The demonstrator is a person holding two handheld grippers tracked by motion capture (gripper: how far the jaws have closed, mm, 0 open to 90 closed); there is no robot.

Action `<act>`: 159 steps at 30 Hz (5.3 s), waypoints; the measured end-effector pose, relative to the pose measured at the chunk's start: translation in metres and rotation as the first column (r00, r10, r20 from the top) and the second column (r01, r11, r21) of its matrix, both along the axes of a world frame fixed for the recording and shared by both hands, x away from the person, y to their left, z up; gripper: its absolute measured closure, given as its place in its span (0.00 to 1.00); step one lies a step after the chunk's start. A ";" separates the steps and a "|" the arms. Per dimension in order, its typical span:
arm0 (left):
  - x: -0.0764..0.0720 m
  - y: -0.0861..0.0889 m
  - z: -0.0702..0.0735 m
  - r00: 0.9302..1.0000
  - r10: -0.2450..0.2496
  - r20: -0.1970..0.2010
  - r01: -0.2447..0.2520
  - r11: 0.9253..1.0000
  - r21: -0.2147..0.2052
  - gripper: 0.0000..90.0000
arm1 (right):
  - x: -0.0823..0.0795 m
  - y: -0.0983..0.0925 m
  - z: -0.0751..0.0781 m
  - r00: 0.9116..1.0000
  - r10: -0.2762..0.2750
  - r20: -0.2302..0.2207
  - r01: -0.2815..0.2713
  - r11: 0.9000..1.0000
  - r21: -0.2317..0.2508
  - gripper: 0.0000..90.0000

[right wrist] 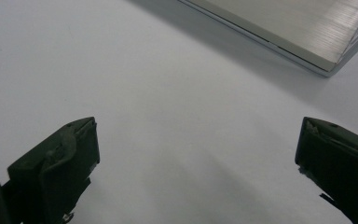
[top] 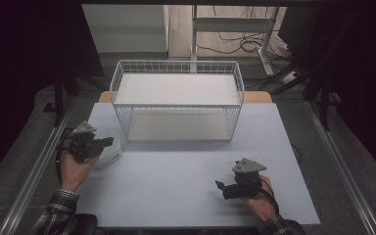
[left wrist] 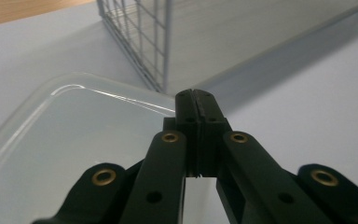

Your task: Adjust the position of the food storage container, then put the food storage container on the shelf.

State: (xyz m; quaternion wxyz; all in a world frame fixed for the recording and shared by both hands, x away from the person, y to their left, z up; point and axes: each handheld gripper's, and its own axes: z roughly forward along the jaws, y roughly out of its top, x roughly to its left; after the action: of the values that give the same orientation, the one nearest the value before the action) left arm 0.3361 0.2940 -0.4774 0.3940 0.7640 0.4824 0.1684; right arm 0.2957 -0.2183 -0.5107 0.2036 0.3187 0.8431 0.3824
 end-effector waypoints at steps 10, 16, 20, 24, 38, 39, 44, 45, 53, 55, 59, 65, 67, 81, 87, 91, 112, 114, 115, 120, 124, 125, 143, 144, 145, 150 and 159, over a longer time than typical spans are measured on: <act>0.027 0.024 0.004 0.998 0.059 0.008 -0.059 0.998 0.019 1.00 | 0.000 0.001 -0.001 1.000 0.000 -0.006 0.000 1.000 -0.006 0.00; 0.044 0.040 0.004 0.994 0.105 0.003 -0.105 0.994 0.037 1.00 | 0.000 0.001 -0.001 1.000 0.002 -0.008 -0.002 1.000 -0.007 0.00; 0.052 0.052 0.000 0.989 0.150 -0.007 -0.150 0.988 0.041 1.00 | 0.000 0.001 -0.002 1.000 0.005 -0.007 -0.005 1.000 -0.017 0.00; 0.060 0.061 -0.009 0.981 0.192 -0.031 -0.189 0.979 0.075 1.00 | 0.000 0.002 -0.003 1.000 0.014 -0.007 -0.014 0.999 -0.032 0.00; 0.045 0.067 -0.034 0.975 0.201 -0.098 -0.199 0.980 0.023 1.00 | -0.001 0.005 -0.004 0.999 0.031 -0.010 -0.032 0.998 -0.055 0.00; 0.043 0.066 -0.035 0.976 0.196 -0.094 -0.196 0.981 0.016 1.00 | -0.001 0.005 -0.004 0.999 0.031 -0.010 -0.032 0.998 -0.057 0.00; 0.031 0.056 -0.036 0.980 0.172 -0.098 -0.173 0.985 -0.004 1.00 | -0.001 0.004 -0.003 1.000 0.027 -0.012 -0.027 0.998 -0.052 0.00; 0.028 0.053 -0.037 0.981 0.166 -0.098 -0.167 0.986 -0.003 1.00 | -0.001 0.004 -0.003 1.000 0.026 -0.014 -0.027 0.998 -0.050 0.00; 0.006 0.036 -0.040 0.984 0.143 -0.109 -0.147 0.989 -0.030 1.00 | -0.001 0.005 -0.004 1.000 0.022 -0.018 -0.023 0.999 -0.046 0.00; 0.000 0.031 -0.041 0.985 0.133 -0.113 -0.138 0.990 -0.036 1.00 | 0.000 0.004 -0.004 1.000 0.021 -0.020 -0.021 0.999 -0.045 0.00; -0.009 0.020 -0.041 0.986 0.109 -0.125 -0.116 0.992 -0.048 1.00 | 0.000 0.004 -0.004 1.000 0.015 -0.021 -0.015 0.999 -0.037 0.00; -0.023 0.003 -0.040 0.988 0.085 -0.133 -0.091 0.995 -0.039 1.00 | 0.000 0.003 -0.004 1.000 0.009 -0.024 -0.010 0.999 -0.037 0.00; -0.028 0.000 -0.039 0.987 0.080 -0.137 -0.087 0.995 -0.044 1.00 | 0.000 0.003 -0.004 1.000 0.006 -0.026 -0.007 0.999 -0.039 0.00; -0.074 -0.013 -0.051 0.979 0.047 -0.200 -0.068 0.992 -0.103 1.00 | 0.001 0.002 -0.002 0.999 -0.016 -0.033 0.015 1.000 -0.013 0.00; -0.073 -0.038 -0.049 0.980 -0.015 -0.198 -0.003 0.996 -0.089 1.00 | 0.002 0.001 -0.001 0.999 -0.030 -0.039 0.030 1.000 0.001 0.00; -0.071 -0.057 -0.048 0.977 -0.060 -0.204 0.043 0.995 -0.087 1.00 | 0.002 -0.001 0.000 0.999 -0.034 -0.038 0.034 0.999 -0.001 0.00; -0.059 -0.145 -0.044 0.953 -0.233 -0.193 0.233 0.972 -0.025 0.87 | 0.004 -0.006 0.000 0.998 -0.043 -0.053 0.043 0.999 -0.006 0.01; -0.058 -0.133 -0.042 0.965 -0.197 -0.176 0.196 0.980 -0.026 0.66 | 0.004 -0.006 0.000 0.998 -0.035 -0.053 0.035 0.999 -0.007 0.01; -0.058 -0.128 -0.042 0.967 -0.192 -0.165 0.187 0.981 -0.045 0.57 | 0.004 -0.007 0.000 0.998 -0.033 -0.053 0.033 0.999 -0.002 0.01; -0.065 -0.110 -0.039 0.980 -0.176 -0.091 0.171 0.983 -0.060 0.23 | 0.005 -0.008 -0.001 0.998 -0.033 -0.054 0.033 0.999 0.008 0.01; -0.065 -0.108 -0.041 0.981 -0.180 -0.070 0.175 0.982 -0.073 0.14 | 0.005 -0.007 -0.002 0.997 -0.032 -0.064 0.034 0.999 0.024 0.01; -0.065 -0.107 -0.042 0.982 -0.180 -0.056 0.174 0.981 -0.090 0.12 | 0.005 -0.006 -0.002 0.997 -0.035 -0.066 0.037 0.999 0.028 0.01; -0.066 -0.116 -0.026 0.969 -0.244 -0.046 0.236 0.962 -0.141 0.15 | 0.002 0.016 0.013 0.980 -0.031 -0.197 0.047 0.996 0.075 0.03; -0.066 -0.116 -0.026 0.969 -0.244 -0.046 0.236 0.962 -0.141 0.17 | 0.002 0.018 0.015 0.977 -0.017 -0.214 0.039 0.995 0.096 0.06; -0.065 -0.118 -0.022 0.968 -0.248 -0.039 0.239 0.959 -0.153 0.19 | 0.003 0.021 0.017 0.974 -0.014 -0.228 0.042 0.992 0.118 0.09; -0.059 -0.122 -0.017 0.963 -0.267 -0.041 0.256 0.951 -0.175 0.24 | 0.007 0.028 0.024 0.964 0.034 -0.264 0.024 0.977 0.214 0.24; -0.056 -0.133 -0.025 0.953 -0.290 -0.090 0.268 0.942 -0.201 0.30 | 0.009 0.059 0.027 0.941 0.115 -0.317 -0.042 0.973 0.228 0.39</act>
State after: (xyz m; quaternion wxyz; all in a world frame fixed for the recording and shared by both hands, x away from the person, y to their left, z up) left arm 0.2801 0.1605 -0.5029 0.4544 0.7930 0.4053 0.0196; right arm 0.3050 -0.1593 -0.4833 0.0088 0.3640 0.8303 0.4220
